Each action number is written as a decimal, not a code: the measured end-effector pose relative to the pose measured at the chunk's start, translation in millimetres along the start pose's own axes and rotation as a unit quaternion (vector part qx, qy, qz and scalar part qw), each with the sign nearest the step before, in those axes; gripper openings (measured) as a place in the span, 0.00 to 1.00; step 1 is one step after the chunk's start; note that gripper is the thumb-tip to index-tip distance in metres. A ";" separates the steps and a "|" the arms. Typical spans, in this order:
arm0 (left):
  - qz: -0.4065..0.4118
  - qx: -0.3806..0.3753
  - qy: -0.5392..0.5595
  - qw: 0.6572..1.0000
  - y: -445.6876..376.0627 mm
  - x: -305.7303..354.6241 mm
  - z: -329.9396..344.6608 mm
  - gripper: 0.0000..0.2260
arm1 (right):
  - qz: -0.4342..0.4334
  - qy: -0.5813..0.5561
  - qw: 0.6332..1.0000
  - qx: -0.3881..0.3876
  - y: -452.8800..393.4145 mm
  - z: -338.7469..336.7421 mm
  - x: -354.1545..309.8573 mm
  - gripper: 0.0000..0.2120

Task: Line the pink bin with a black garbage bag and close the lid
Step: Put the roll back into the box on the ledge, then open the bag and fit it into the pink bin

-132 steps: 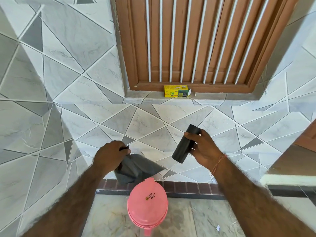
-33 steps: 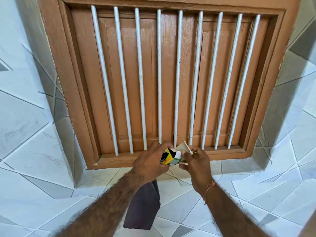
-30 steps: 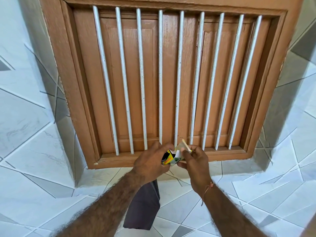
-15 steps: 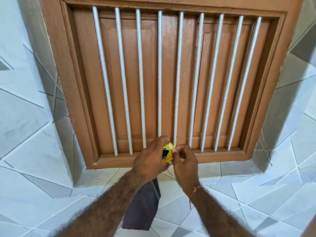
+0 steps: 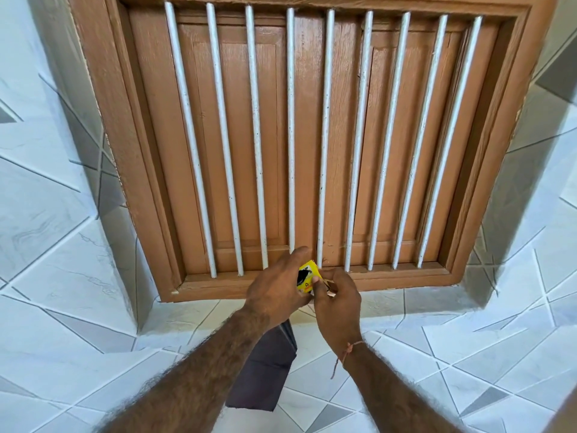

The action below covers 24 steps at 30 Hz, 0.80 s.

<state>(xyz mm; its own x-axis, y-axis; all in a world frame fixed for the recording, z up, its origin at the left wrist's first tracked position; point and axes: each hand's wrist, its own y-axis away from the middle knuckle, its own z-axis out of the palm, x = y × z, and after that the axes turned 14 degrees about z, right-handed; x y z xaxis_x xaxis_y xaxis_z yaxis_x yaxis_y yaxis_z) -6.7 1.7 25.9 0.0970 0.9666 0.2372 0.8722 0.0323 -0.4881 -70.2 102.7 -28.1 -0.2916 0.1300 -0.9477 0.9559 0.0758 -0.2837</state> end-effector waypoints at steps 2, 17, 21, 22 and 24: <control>-0.021 -0.021 0.006 1.000 0.1 -5.1 -1.9 0.38 | 0.094 -0.022 0.995 0.030 -10.2 2.4 6.4 0.02; -0.162 0.168 0.183 0.955 41.3 -44.6 -49.1 0.15 | 0.130 0.223 0.960 0.105 -39.5 6.5 54.5 0.19; -0.159 0.207 0.211 0.942 41.8 -40.4 -56.7 0.10 | 0.143 0.129 0.979 0.073 -27.4 1.8 62.1 0.16; -0.159 0.215 0.220 0.938 42.5 -39.0 -59.4 0.08 | 0.141 0.124 0.981 0.056 -24.1 -1.1 63.5 0.16; -0.158 0.225 0.230 0.934 43.7 -35.8 -64.8 0.07 | 0.143 0.116 0.982 0.035 -19.8 -8.9 61.6 0.18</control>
<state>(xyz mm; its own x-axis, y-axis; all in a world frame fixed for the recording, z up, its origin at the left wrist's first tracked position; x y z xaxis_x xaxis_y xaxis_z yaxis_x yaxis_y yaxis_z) 58.9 -48.0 50.5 0.1560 0.6826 0.7139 0.6122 0.5004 -0.6123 -107.4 117.9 -79.5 -0.0028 0.3576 -0.9339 0.9976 -0.0642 -0.0276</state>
